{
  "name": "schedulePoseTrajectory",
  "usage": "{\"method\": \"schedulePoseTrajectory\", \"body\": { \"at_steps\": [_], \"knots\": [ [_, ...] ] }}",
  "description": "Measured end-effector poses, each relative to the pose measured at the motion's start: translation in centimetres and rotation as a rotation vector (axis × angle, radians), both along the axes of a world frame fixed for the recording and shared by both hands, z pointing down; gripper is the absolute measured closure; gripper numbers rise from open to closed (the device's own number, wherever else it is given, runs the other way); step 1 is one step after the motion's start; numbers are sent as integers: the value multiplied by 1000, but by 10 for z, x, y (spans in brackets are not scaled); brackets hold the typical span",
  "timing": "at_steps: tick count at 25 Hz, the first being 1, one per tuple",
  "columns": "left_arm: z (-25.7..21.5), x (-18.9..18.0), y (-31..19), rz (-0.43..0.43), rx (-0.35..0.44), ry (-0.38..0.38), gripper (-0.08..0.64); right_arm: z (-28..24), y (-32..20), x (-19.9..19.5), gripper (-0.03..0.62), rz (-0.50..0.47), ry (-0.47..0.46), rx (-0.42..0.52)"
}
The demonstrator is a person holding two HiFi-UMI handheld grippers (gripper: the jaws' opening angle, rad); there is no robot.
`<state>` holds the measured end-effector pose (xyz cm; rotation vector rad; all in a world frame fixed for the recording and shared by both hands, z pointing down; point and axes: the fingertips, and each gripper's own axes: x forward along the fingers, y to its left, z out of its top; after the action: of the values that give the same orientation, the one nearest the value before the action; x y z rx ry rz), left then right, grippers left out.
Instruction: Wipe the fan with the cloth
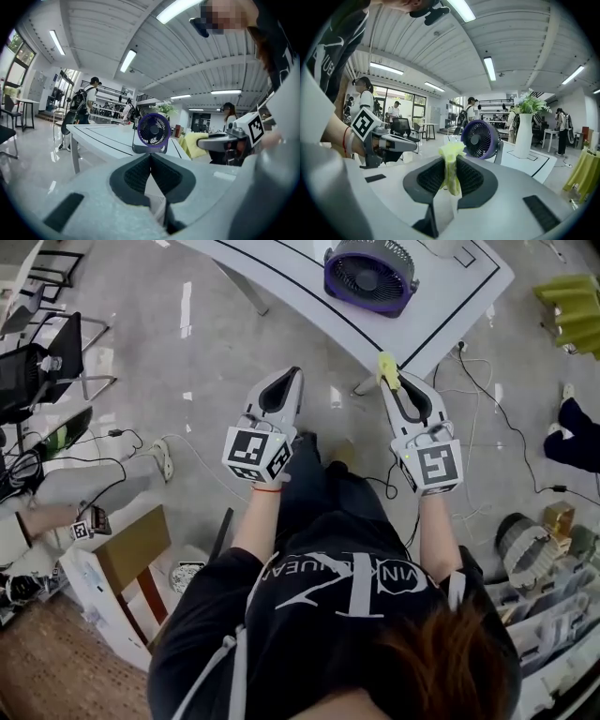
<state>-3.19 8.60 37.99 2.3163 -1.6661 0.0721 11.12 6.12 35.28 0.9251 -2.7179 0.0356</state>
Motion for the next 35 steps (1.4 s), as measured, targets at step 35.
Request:
{"method": "schedulePoseTrajectory", "body": {
  "at_steps": [35],
  "knots": [
    [44,-13,-180,297,-36,-318,463,5,-119,-128,523,90,178,19]
  ]
}}
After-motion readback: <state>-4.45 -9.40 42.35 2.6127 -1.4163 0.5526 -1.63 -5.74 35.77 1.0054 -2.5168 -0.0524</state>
